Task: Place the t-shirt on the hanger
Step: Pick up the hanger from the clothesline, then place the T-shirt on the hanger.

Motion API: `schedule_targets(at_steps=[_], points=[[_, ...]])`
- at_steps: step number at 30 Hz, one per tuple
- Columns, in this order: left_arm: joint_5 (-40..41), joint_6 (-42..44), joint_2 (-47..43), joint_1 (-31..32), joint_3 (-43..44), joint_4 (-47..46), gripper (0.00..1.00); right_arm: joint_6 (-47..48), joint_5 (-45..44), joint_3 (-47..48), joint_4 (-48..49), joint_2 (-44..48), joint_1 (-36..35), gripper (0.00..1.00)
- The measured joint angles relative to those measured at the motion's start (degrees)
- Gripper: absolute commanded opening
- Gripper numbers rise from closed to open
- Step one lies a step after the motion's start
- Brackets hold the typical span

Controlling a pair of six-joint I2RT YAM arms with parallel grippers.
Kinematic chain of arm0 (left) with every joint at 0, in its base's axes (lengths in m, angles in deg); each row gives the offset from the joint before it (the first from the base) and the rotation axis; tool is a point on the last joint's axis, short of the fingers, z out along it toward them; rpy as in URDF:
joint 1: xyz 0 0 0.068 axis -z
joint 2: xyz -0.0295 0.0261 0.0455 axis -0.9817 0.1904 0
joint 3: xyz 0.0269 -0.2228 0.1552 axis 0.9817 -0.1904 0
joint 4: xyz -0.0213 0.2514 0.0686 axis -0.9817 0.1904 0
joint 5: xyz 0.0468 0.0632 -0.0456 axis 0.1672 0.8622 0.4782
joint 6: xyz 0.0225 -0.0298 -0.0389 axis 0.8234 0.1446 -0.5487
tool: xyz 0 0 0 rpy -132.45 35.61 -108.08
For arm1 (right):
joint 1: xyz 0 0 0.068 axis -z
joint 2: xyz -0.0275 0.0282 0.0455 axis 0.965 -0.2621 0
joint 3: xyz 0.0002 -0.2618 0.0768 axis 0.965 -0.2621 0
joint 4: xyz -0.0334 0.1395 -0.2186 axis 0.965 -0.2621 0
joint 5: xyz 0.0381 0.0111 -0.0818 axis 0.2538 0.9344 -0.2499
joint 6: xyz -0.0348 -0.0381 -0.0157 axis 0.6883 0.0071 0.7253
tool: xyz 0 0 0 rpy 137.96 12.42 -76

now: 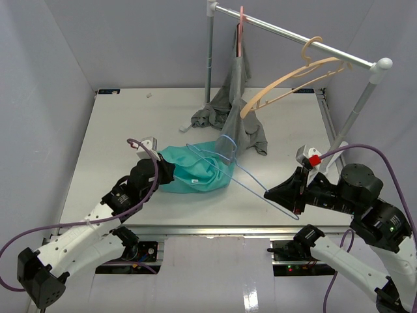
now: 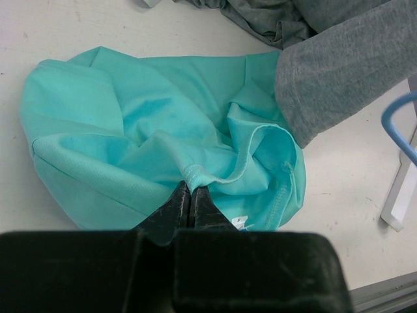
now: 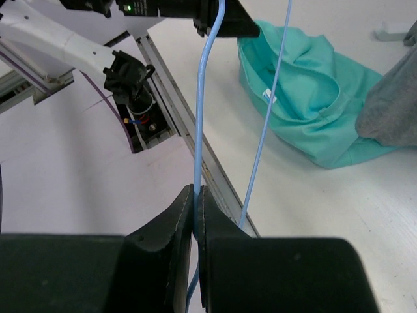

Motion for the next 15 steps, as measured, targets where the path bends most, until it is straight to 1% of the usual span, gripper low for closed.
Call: schedule_targets(at_steps=[5, 15], points=[[-0.63, 0.39, -2.58, 0.0, 0.0, 0.77, 0.0, 0.3, 2.19, -5.6, 0.53, 0.64, 0.0, 0.08], [-1.83, 0.64, -2.87, 0.0, 0.0, 1.21, 0.0, 0.16, 5.3, -10.45, 3.84, 0.56, 0.0, 0.08]])
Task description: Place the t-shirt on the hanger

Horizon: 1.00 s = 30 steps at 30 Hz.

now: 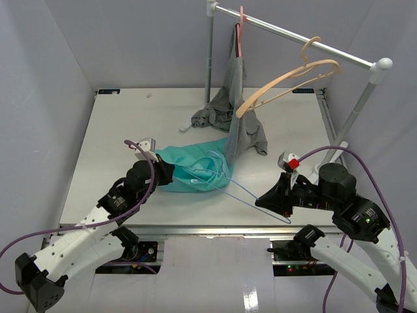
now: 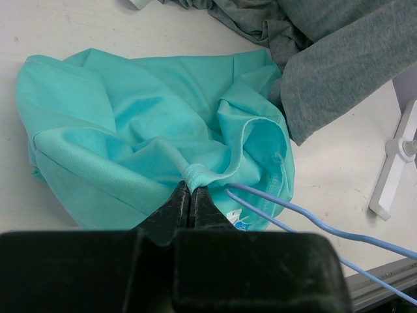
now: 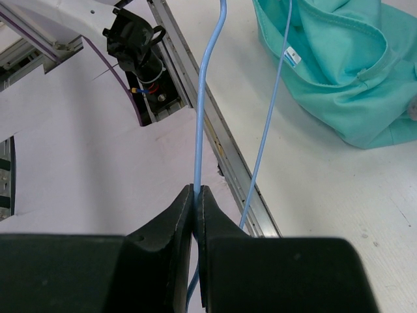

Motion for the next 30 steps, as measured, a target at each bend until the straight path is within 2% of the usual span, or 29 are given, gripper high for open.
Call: schedule_targets(at_steps=[15, 24, 30], points=[[-1.31, 0.26, 0.7, 0.0, 0.75, -0.04, 0.0, -1.98, 2.0, -3.89, 5.77, -0.57, 0.0, 0.08], [-4.8, 0.34, 0.48, 0.0, 2.9, -0.08, 0.0, -6.16, 3.65, -10.27, 15.65, -5.98, 0.0, 0.08], [-9.22, 0.34, 0.47, 0.0, 4.91, -0.07, 0.0, -7.71, 3.42, -13.54, 28.37, -10.74, -0.03, 0.08]])
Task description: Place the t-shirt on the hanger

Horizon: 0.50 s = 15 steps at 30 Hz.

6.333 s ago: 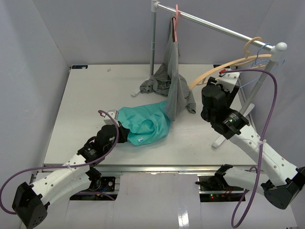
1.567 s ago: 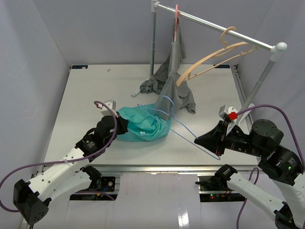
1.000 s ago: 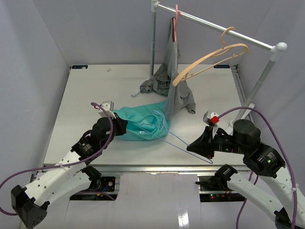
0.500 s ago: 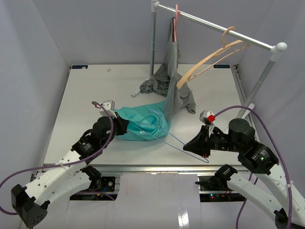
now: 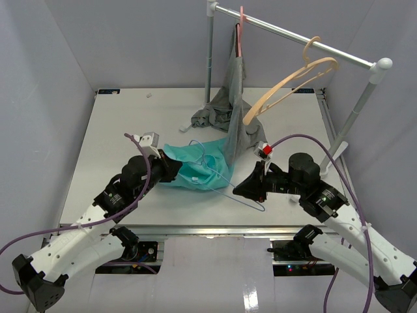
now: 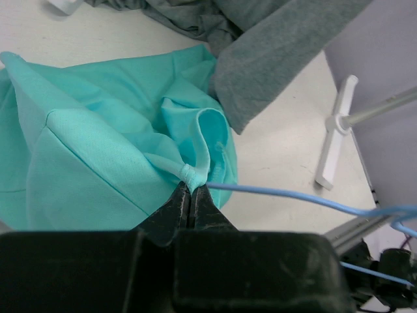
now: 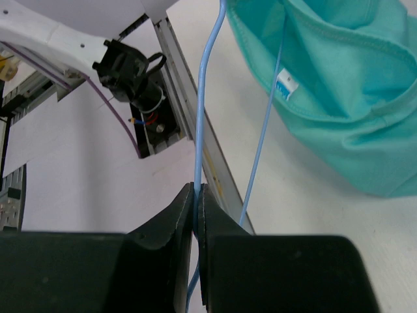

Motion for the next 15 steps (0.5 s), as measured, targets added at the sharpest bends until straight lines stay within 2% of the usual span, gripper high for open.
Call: schedule_targets(at_steps=[6, 13, 15], points=[[-2.97, 0.0, 0.74, 0.0, 5.0, 0.04, 0.0, -0.55, -3.54, -1.89, 13.1, -6.26, -1.04, 0.08], [-4.47, 0.4, 1.0, -0.02, 6.43, -0.43, 0.0, 1.19, -5.1, -2.62, 25.13, -12.25, -3.44, 0.08], [-6.13, 0.84, 1.25, -0.04, 6.82, -0.84, 0.11, 1.8, -5.51, -3.89, 29.65, -14.15, -4.4, 0.08]])
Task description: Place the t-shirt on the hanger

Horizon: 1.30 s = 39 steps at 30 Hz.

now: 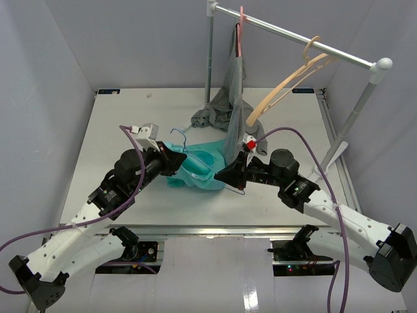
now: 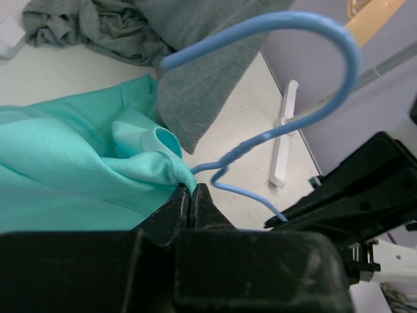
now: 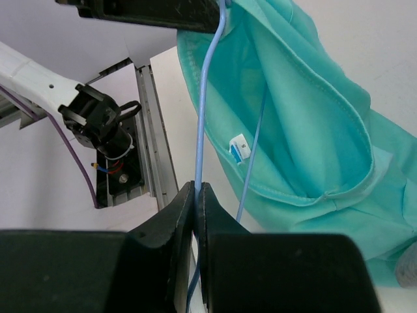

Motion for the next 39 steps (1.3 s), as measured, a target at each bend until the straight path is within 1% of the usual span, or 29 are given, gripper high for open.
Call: schedule_targets(at_steps=[2, 4, 8, 10, 11, 15, 16, 20, 25, 28, 30, 35, 39], points=[[-2.35, 0.75, 0.13, -0.02, 0.67, -0.49, 0.24, 0.32, -0.55, -2.08, 4.63, -1.1, -0.73, 0.08], [-5.02, 1.73, 0.13, -0.02, 1.64, -0.82, 0.46, 0.4, -1.0, -4.17, 9.18, -1.72, -1.15, 0.08], [-10.24, 4.57, 0.01, 0.01, 5.92, 0.22, 0.65, -0.08, -1.53, -9.62, 22.99, -2.86, -1.35, 0.08], [-11.47, 6.04, -0.25, 0.02, 8.62, 1.18, 0.72, -0.35, -1.75, -12.73, 29.98, -3.34, -1.37, 0.08], [-11.84, 6.8, -0.41, 0.04, 10.03, 1.86, 0.74, -0.47, -1.92, -13.79, 32.5, -3.48, -1.41, 0.08], [-11.84, 11.15, -0.64, 0.04, 14.62, 5.86, 0.72, -0.69, -2.69, -16.31, 41.28, -3.61, -1.47, 0.08], [-11.6, 12.28, -0.64, 0.04, 15.51, 6.93, 0.69, -0.78, -2.9, -16.81, 43.39, -3.6, -1.49, 0.08], [-6.88, 17.08, -0.44, 0.11, 17.74, 12.76, 0.66, -1.32, -3.39, -19.94, 49.9, -1.95, -1.58, 0.08], [-1.86, 26.93, -0.18, 0.11, 19.22, 16.93, 0.64, -1.47, -3.24, -23.6, 52.34, 3.05, -1.6, 0.08], [-1.93, 36.83, 0.38, 0.11, 21.18, 18.49, 0.63, -1.14, -3.27, -25.0, 52.57, 7.55, -1.58, 0.08], [-5.41, 43.3, 0.67, 0.09, 22.46, 19.05, 0.61, -0.59, -3.27, -25.18, 52.49, 9.78, -1.58, 0.08], [-18.29, 56.78, 1.79, 0.11, 25.34, 23.36, 0.59, 0.37, -2.93, -25.18, 51.93, 11.89, -1.58, 0.08], [-25.23, 64.05, 2.91, 0.11, 27.07, 28.77, 0.64, 0.89, -1.99, -25.18, 50.0, 11.96, -1.58, 0.08]])
